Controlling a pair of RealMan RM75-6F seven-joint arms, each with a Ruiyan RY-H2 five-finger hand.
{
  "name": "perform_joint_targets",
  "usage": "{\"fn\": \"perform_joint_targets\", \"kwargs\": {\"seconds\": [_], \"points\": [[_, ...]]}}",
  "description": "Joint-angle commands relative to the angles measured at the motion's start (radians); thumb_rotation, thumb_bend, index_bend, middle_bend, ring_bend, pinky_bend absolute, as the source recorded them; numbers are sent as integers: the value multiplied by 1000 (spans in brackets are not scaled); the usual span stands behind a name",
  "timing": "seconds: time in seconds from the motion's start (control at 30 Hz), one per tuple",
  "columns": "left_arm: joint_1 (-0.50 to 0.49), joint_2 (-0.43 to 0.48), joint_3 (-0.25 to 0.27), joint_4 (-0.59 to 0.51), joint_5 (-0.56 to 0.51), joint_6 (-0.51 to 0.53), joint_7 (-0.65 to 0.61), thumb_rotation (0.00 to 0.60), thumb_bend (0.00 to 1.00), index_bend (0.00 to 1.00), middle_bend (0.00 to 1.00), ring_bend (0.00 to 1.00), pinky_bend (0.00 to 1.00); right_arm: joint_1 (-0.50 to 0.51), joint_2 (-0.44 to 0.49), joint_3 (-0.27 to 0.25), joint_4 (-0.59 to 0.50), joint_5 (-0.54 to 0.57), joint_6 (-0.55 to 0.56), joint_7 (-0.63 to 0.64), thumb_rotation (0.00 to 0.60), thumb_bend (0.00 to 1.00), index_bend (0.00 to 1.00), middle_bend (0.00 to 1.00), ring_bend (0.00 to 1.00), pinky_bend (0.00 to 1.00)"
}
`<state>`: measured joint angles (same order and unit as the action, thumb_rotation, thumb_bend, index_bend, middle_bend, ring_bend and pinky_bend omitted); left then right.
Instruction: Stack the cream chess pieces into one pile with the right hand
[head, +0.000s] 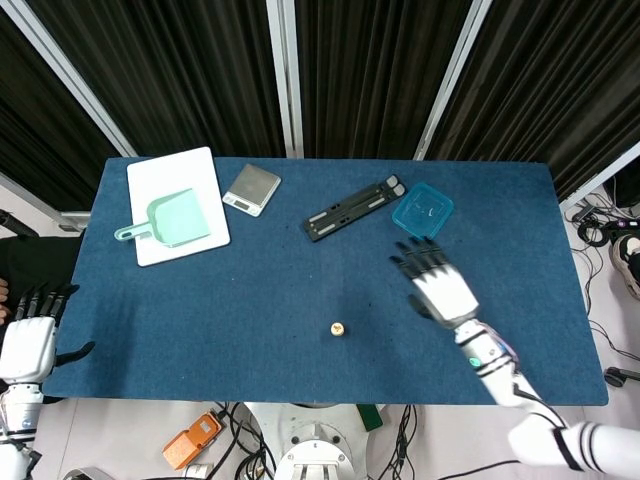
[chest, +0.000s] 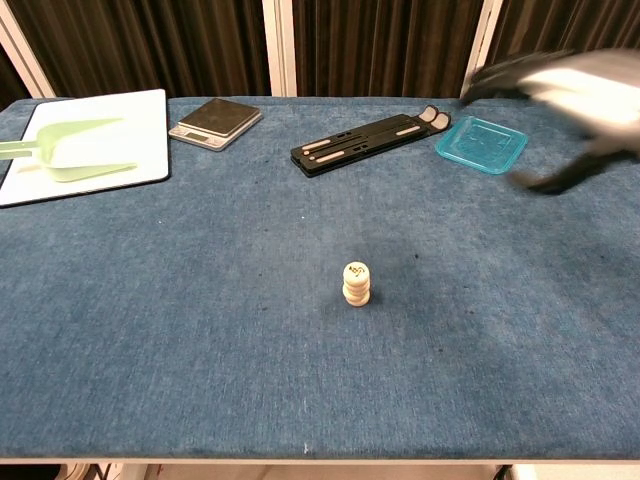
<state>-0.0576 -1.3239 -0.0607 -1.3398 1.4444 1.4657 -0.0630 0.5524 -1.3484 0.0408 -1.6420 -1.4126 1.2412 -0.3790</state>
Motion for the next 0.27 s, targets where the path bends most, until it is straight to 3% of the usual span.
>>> {"fn": "perform_joint_targets", "kwargs": {"seconds": [0.03, 0.27], "points": [[-6, 0, -3, -7, 4, 0, 9, 600, 84, 173, 136, 63, 0, -133, 116, -38, -52, 11, 136, 53, 600, 453, 123, 124, 27, 78], [-15, 9, -7, -40, 12, 7, 35, 600, 84, 173, 136, 63, 0, -284, 186, -79, -68, -8, 280, 151, 600, 445, 89, 106, 10, 53]]}}
